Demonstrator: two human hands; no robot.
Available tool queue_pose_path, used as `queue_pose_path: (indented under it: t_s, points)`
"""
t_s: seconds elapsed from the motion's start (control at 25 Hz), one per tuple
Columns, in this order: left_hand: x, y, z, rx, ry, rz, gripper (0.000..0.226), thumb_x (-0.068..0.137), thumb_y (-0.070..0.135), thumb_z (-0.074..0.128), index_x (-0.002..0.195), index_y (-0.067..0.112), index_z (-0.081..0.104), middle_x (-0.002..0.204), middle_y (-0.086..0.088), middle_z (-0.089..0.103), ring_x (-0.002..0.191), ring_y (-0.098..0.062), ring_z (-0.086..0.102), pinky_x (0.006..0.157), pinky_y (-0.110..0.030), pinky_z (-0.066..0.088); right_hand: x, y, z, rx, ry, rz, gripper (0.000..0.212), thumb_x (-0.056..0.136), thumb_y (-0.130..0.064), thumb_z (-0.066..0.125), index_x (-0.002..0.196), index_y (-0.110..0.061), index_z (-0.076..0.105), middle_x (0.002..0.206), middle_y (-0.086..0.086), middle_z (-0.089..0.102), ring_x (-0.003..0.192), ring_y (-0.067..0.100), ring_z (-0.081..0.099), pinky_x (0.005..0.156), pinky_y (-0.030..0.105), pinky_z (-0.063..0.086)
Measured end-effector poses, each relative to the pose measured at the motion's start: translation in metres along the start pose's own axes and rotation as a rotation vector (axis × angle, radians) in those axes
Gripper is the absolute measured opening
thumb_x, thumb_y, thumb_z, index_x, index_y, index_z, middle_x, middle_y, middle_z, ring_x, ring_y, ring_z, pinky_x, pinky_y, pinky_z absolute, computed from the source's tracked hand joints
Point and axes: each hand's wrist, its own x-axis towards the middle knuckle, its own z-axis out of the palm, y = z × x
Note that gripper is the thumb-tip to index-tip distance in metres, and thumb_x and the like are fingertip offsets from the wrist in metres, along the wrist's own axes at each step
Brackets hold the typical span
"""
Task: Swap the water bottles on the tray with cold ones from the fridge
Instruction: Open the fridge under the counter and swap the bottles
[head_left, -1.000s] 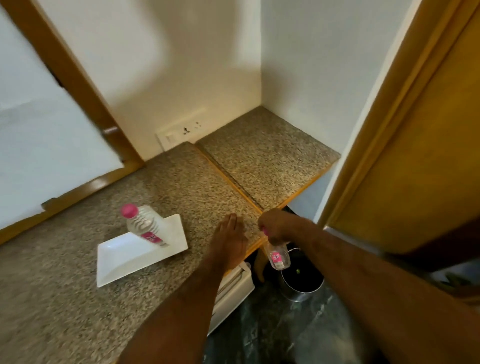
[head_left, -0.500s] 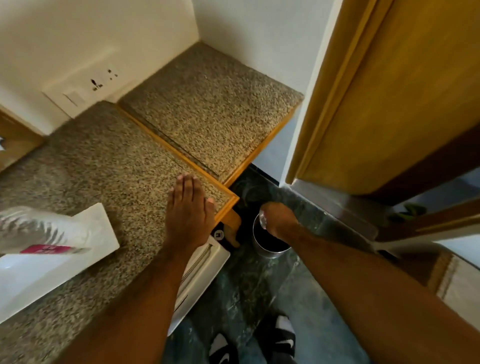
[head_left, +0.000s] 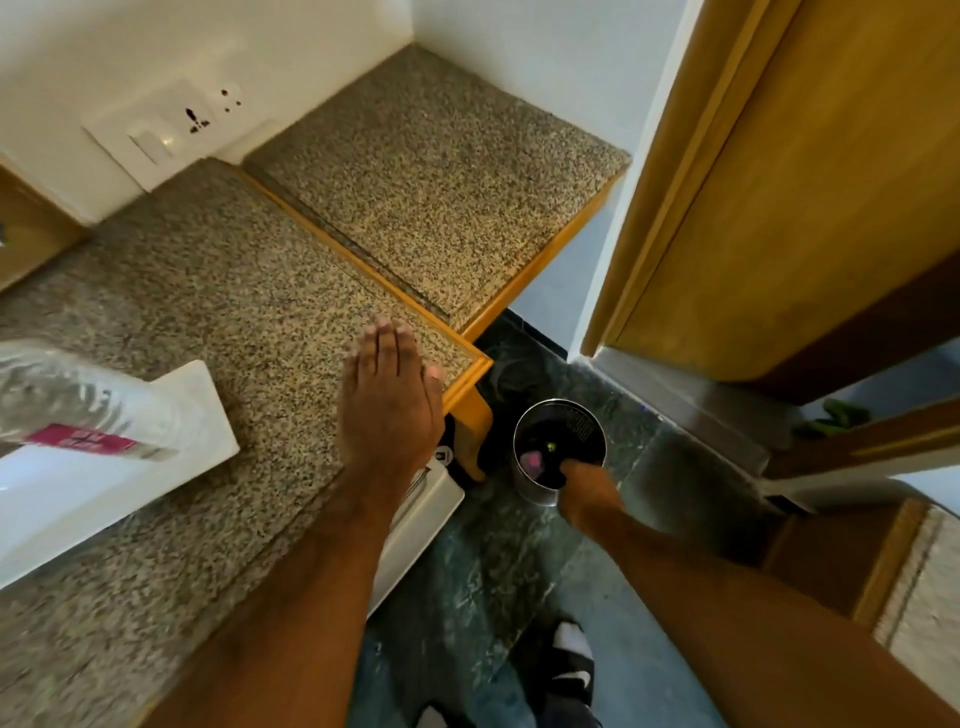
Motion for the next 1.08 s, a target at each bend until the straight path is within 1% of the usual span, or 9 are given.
queue_pose_path:
  t_s: [0.2, 0.32, 0.44, 0.56, 0.6, 0.68, 0.88, 0.96, 1.08]
  points:
    - [-0.119, -0.011, 0.047, 0.003, 0.132, 0.069, 0.063, 0.095, 0.027, 0.038, 0.148, 0.001, 0.016, 0.158, -0.021, 0.018, 0.147, -0.034, 0.011, 0.119, -0.050, 0.009, -0.053, -0.002, 0.064, -0.090, -0.068, -0.147, 0.037, 0.094, -0.011, 0.047, 0.130, -0.016, 0.056, 0.131, 0.011, 0.060, 0.120, 0.027, 0.057, 0.098, 0.034, 0.047]
    - [-0.201, -0.055, 0.097, 0.025, -0.038, 0.093, 0.071, 0.089, 0.025, 0.048, 0.148, 0.003, 0.017, 0.159, -0.016, 0.013, 0.147, -0.032, 0.013, 0.119, -0.048, 0.008, -0.064, -0.043, 0.112, -0.127, -0.092, -0.330, 0.036, 0.095, -0.013, 0.046, 0.129, -0.016, 0.057, 0.132, 0.011, 0.060, 0.120, 0.027, 0.057, 0.099, 0.032, 0.044]
    - [-0.265, -0.113, 0.140, 0.061, -0.248, -0.120, 0.066, 0.086, 0.029, 0.048, 0.143, 0.000, 0.033, 0.153, -0.020, 0.026, 0.140, -0.037, 0.031, 0.117, -0.047, 0.011, -0.071, -0.091, 0.167, -0.170, -0.055, -0.489, 0.042, 0.095, -0.013, 0.047, 0.137, -0.014, 0.050, 0.141, 0.013, 0.052, 0.126, 0.028, 0.051, 0.105, 0.035, 0.041]
    - [-0.310, -0.168, 0.175, 0.036, -0.374, -0.488, 0.068, 0.089, 0.034, 0.050, 0.144, 0.000, 0.029, 0.151, -0.025, 0.030, 0.140, -0.039, 0.030, 0.114, -0.050, 0.023, -0.078, -0.140, 0.222, -0.238, 0.134, -0.792, 0.049, 0.074, -0.011, 0.078, 0.119, 0.002, 0.065, 0.124, 0.025, 0.063, 0.114, 0.039, 0.062, 0.093, 0.047, 0.052]
    - [-0.322, -0.182, 0.186, 0.022, -0.379, -0.549, 0.066, 0.092, 0.039, 0.040, 0.144, -0.001, 0.027, 0.151, -0.026, 0.032, 0.140, -0.039, 0.031, 0.113, -0.050, 0.027, -0.080, -0.154, 0.236, -0.272, 0.176, -0.886, 0.050, 0.064, -0.013, 0.086, 0.109, 0.003, 0.070, 0.113, 0.025, 0.069, 0.104, 0.041, 0.067, 0.085, 0.050, 0.055]
    - [-0.340, -0.201, 0.207, -0.026, -0.387, -0.557, 0.068, 0.094, 0.046, 0.020, 0.141, -0.002, 0.032, 0.145, -0.027, 0.041, 0.136, -0.040, 0.038, 0.109, -0.050, 0.034, -0.079, -0.179, 0.263, -0.345, 0.196, -1.008, 0.050, 0.064, -0.018, 0.087, 0.106, 0.003, 0.071, 0.109, 0.024, 0.071, 0.102, 0.041, 0.067, 0.085, 0.051, 0.056]
    - [-0.357, -0.207, 0.233, -0.125, -0.355, -0.533, 0.061, 0.092, 0.034, 0.045, 0.141, -0.001, 0.034, 0.146, -0.027, 0.040, 0.138, -0.039, 0.035, 0.112, -0.047, 0.025, -0.070, -0.200, 0.308, -0.306, 0.067, -0.956, 0.057, 0.082, -0.021, 0.072, 0.127, 0.008, 0.053, 0.132, 0.029, 0.054, 0.123, 0.046, 0.048, 0.103, 0.054, 0.044]
    - [-0.359, -0.207, 0.238, -0.156, -0.333, -0.558, 0.061, 0.094, 0.030, 0.043, 0.145, 0.000, 0.026, 0.152, -0.025, 0.030, 0.143, -0.036, 0.025, 0.116, -0.043, 0.015, -0.065, -0.198, 0.321, -0.364, 0.092, -0.939, 0.058, 0.089, -0.025, 0.062, 0.136, 0.005, 0.045, 0.143, 0.026, 0.045, 0.133, 0.043, 0.039, 0.109, 0.051, 0.035]
    - [-0.363, -0.209, 0.244, -0.203, -0.293, -0.562, 0.060, 0.095, 0.026, 0.039, 0.147, 0.001, 0.022, 0.155, -0.023, 0.025, 0.146, -0.033, 0.019, 0.119, -0.044, 0.015, -0.063, -0.196, 0.330, -0.403, 0.122, -0.940, 0.055, 0.090, -0.023, 0.059, 0.137, 0.002, 0.046, 0.144, 0.024, 0.046, 0.133, 0.041, 0.039, 0.109, 0.050, 0.032]
